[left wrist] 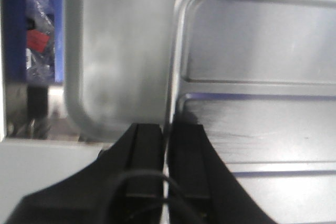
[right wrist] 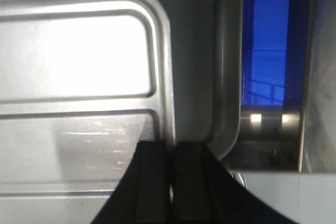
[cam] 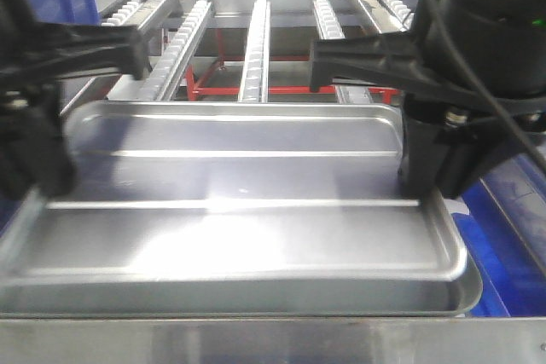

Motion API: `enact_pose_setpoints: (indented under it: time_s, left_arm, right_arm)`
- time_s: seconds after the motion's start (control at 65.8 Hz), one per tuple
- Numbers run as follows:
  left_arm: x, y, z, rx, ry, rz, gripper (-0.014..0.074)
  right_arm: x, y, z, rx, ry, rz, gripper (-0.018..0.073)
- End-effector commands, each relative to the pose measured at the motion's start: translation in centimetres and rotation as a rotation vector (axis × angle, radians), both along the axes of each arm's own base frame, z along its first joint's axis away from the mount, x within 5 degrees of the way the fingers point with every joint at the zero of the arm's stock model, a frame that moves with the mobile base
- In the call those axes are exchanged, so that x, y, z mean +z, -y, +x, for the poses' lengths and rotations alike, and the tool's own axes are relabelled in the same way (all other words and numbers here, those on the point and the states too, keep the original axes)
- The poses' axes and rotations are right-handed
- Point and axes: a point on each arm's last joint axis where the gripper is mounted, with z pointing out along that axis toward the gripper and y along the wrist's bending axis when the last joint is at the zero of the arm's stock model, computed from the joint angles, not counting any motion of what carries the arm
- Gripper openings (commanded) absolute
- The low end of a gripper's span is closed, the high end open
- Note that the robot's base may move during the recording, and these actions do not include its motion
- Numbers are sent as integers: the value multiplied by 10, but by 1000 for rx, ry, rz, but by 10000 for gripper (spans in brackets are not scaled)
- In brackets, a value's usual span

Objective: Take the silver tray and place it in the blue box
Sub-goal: 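Lift the silver tray off the rack with both grippers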

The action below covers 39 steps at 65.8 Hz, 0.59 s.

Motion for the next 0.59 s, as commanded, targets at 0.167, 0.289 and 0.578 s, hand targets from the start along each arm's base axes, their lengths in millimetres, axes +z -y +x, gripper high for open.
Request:
enact_pose_setpoints:
  time_s: [0.167, 0.289, 0.578]
  left_arm:
    - [23, -3, -38, -38, 40, -69, -15]
    - [25, 0, -50, -48, 61, -35, -15]
    - [25, 2, -61, -52, 64, 4, -15]
  right_arm:
    - [18, 4, -38, 35, 71, 56, 60]
    - [16, 11, -49, 21, 65, 69, 60]
    - [20, 14, -51, 12, 75, 87, 60]
